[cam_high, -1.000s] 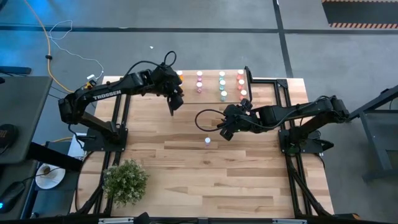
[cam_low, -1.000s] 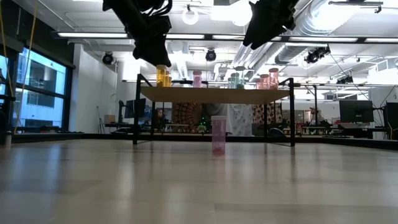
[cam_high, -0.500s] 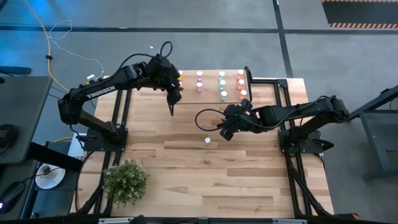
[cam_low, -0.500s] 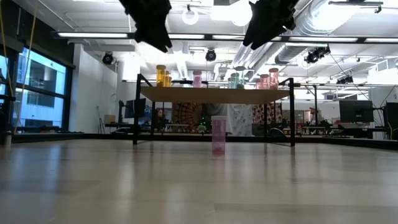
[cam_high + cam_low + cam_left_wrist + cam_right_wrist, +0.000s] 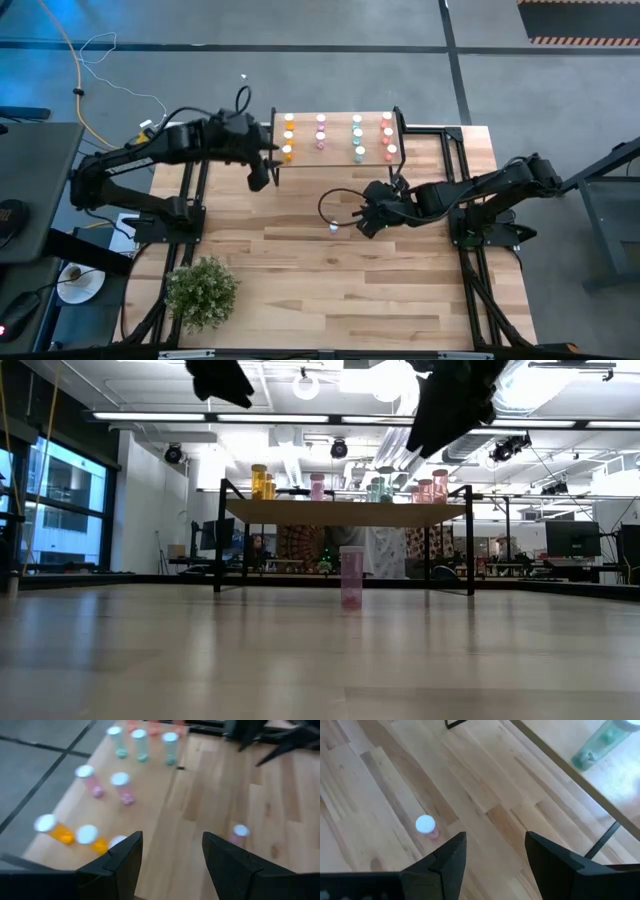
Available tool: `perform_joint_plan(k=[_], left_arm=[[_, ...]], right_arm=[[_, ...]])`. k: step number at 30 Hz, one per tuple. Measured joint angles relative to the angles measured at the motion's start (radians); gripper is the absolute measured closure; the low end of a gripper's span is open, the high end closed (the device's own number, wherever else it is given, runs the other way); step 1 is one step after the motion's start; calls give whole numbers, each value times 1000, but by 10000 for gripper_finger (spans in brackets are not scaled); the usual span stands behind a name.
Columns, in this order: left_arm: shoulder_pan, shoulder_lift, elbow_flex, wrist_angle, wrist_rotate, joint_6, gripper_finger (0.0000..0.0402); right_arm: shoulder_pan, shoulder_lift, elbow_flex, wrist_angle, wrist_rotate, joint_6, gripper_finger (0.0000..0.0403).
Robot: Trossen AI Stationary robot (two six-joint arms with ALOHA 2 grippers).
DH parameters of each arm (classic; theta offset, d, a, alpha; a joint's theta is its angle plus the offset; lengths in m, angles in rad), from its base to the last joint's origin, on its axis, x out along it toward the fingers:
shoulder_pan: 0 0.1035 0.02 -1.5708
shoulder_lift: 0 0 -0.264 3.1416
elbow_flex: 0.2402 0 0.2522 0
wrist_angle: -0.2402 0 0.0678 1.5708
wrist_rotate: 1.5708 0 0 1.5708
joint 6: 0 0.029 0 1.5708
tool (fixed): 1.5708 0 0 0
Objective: Pick and place medicine bottles onto shelf by color
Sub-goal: Put the purple pill bottle on the shelf aligned with the other purple pill bottles
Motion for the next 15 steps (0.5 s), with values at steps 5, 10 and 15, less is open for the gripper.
perform_joint_plan(k=[5, 10, 15], left_arm=[[-62, -98, -137, 100, 0, -40, 204], [-115, -170, -240, 170, -4, -62, 204], [-157, -230, -358, 301, -4, -102, 204]], right_arm=[[53, 0, -23, 12, 38, 79, 208], [96, 0, -60, 41, 41, 145, 208], [128, 0, -127, 132, 62, 214, 208]])
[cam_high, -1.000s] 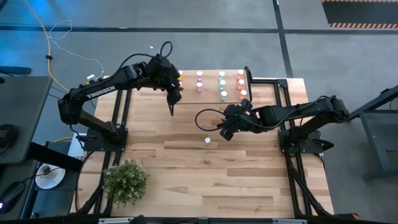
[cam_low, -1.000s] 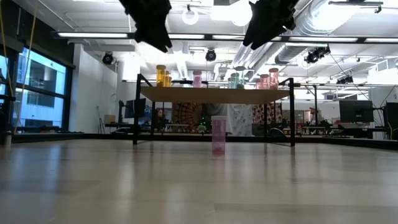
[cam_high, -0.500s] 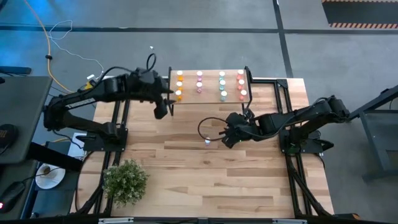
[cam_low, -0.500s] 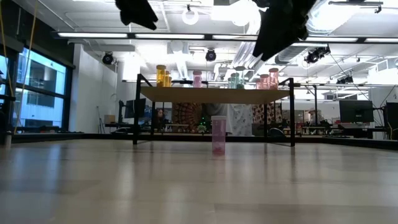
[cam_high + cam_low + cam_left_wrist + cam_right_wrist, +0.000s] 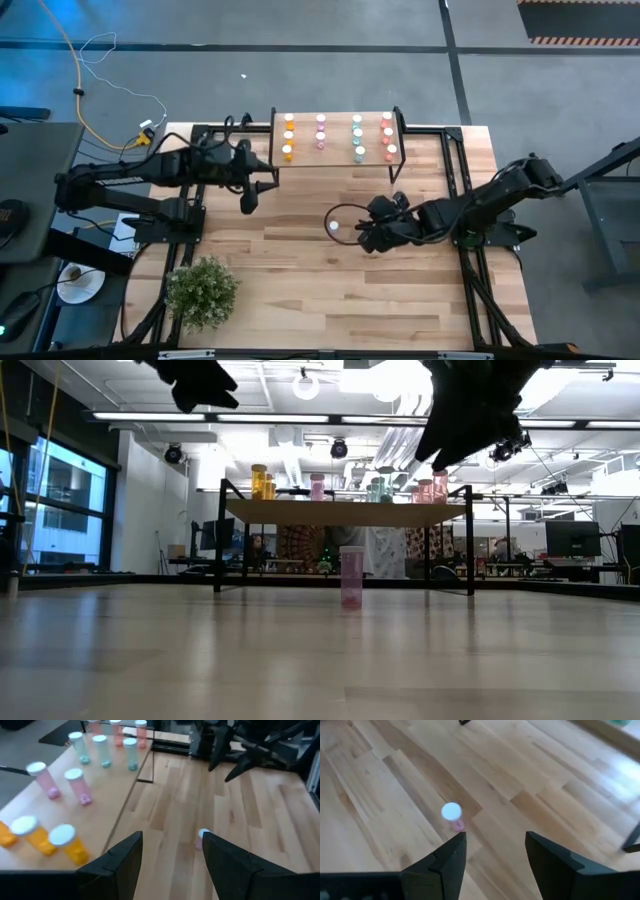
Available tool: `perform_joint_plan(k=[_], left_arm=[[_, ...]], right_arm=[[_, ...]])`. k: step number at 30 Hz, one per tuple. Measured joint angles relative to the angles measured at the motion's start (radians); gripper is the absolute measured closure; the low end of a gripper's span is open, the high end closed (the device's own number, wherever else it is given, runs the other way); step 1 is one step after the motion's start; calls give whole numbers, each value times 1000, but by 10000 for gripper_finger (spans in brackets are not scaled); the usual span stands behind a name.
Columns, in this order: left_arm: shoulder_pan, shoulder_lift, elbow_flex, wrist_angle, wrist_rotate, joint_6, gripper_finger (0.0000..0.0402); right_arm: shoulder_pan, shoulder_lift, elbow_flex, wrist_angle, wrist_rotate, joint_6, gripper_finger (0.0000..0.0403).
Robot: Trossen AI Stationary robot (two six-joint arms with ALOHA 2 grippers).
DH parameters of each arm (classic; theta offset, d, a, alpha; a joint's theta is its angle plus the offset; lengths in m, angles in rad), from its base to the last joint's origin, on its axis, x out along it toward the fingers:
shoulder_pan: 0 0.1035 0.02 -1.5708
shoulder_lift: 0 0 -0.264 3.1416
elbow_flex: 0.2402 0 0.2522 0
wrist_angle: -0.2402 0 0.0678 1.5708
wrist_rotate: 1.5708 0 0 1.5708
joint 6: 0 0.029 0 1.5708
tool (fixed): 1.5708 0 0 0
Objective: Pick and place medicine bottles onto shelf by color
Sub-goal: Put the purple pill bottle on the shelf aligned with the other purple pill bottles
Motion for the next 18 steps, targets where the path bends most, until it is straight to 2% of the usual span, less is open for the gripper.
perform_joint_plan(k=[4, 10, 18], left_arm=[[-40, -32, -81, 83, -1, -7, 204], [-99, -52, -142, 148, -56, -36, 204], [-200, -57, -182, 239, -133, -44, 204]], right_arm=[[18, 0, -44, 74, 4, 16, 208], [60, 0, -116, 207, 14, -4, 208], [119, 0, -214, 395, 119, -92, 208]])
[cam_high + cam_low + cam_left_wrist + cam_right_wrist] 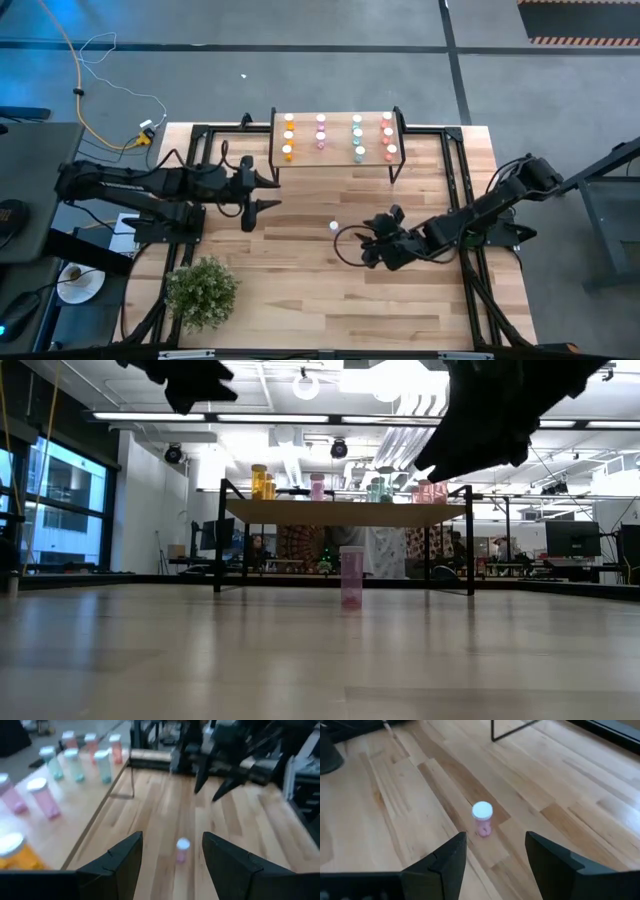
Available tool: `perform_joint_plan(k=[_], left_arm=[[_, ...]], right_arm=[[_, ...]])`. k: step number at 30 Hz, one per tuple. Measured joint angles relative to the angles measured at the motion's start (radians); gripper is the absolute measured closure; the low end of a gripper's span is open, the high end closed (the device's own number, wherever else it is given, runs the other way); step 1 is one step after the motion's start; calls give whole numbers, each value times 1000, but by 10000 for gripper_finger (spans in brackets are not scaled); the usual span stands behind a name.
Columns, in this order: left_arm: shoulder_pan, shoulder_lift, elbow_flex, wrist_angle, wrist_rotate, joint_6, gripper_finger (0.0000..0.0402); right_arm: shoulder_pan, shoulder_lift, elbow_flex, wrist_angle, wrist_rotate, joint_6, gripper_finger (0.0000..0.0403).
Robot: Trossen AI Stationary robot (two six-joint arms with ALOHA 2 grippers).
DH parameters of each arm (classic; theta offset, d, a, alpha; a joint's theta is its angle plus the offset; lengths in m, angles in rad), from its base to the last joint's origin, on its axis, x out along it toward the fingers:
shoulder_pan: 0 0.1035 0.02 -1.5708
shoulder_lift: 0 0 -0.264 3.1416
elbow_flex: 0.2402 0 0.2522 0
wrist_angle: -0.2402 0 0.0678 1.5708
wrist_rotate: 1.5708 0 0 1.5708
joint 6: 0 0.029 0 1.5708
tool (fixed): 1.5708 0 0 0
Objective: Pick and place medicine bottles onto shelf by color
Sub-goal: Put the purple pill bottle on the shelf aligned with the other purple pill bottles
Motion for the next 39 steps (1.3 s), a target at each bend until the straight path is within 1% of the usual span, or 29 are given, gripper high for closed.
perform_joint_plan(k=[6, 13, 17, 20, 24, 32, 39], left_arm=[[-51, -3, -51, 128, -26, 19, 204], [-70, -3, -53, 137, -31, 19, 204], [-70, -9, -53, 138, -31, 19, 204], [-70, -9, -53, 138, -31, 19, 204], [-70, -9, -53, 137, -31, 19, 204], [-70, -9, -53, 136, -31, 19, 204], [-70, -9, -53, 134, -30, 27, 204]], right_arm=[[17, 0, -73, 137, 14, -46, 208], [17, 0, -200, 393, 2, -141, 208], [17, 13, -245, 529, -2, -190, 208], [21, 53, -234, 592, -6, -243, 208], [23, 118, -193, 614, -3, -274, 208], [22, 226, -177, 632, 96, -218, 208], [11, 329, -177, 752, 171, -224, 208]])
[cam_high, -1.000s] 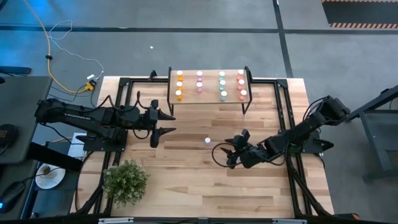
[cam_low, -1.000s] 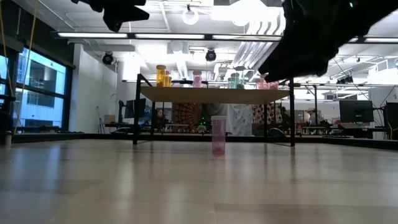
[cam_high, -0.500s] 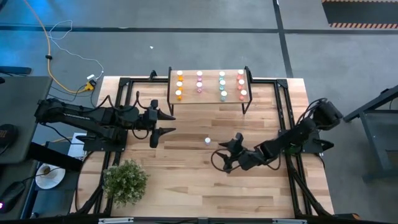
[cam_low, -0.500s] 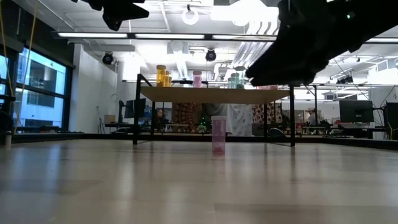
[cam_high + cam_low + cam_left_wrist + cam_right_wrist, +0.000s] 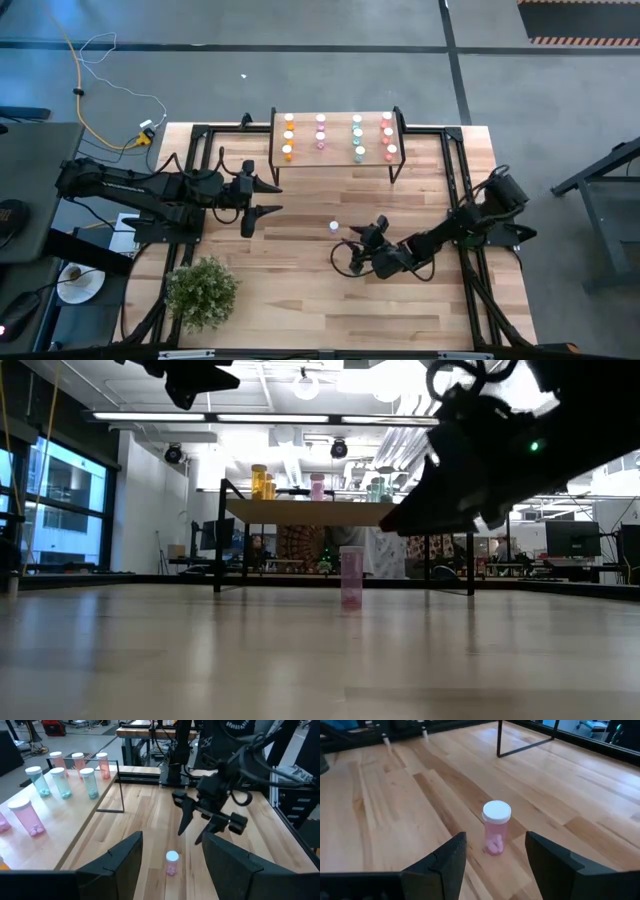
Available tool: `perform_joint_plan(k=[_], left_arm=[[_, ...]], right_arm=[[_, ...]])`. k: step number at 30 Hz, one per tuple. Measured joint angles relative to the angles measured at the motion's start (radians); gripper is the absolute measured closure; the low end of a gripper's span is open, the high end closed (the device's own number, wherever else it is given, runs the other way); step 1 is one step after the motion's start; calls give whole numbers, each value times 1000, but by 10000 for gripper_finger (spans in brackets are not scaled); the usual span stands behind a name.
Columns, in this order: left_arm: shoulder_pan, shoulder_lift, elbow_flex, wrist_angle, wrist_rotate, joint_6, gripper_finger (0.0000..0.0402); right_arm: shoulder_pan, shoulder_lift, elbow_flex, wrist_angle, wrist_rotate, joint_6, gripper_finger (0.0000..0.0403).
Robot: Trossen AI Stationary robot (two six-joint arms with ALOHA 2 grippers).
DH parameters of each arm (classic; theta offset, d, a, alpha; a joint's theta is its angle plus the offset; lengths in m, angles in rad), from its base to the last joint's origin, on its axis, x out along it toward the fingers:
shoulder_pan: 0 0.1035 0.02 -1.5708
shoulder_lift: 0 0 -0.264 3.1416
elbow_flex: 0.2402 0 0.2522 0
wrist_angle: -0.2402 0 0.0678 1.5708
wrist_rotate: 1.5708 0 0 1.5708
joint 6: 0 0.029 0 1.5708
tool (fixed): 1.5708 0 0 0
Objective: Pick and place medicine bottles onto shelf by color
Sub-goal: Put the purple pill bottle on the shelf aligned with the other purple pill bottles
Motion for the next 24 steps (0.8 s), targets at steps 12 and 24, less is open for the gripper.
perform_joint_plan(k=[12, 24], left_arm=[[0, 0, 0, -1, 0, 0, 204], [0, 0, 0, -1, 0, 0, 204]], right_arm=[[-63, 157, 0, 215, -3, -37, 208], [-105, 218, 74, 230, -21, -150, 208]])
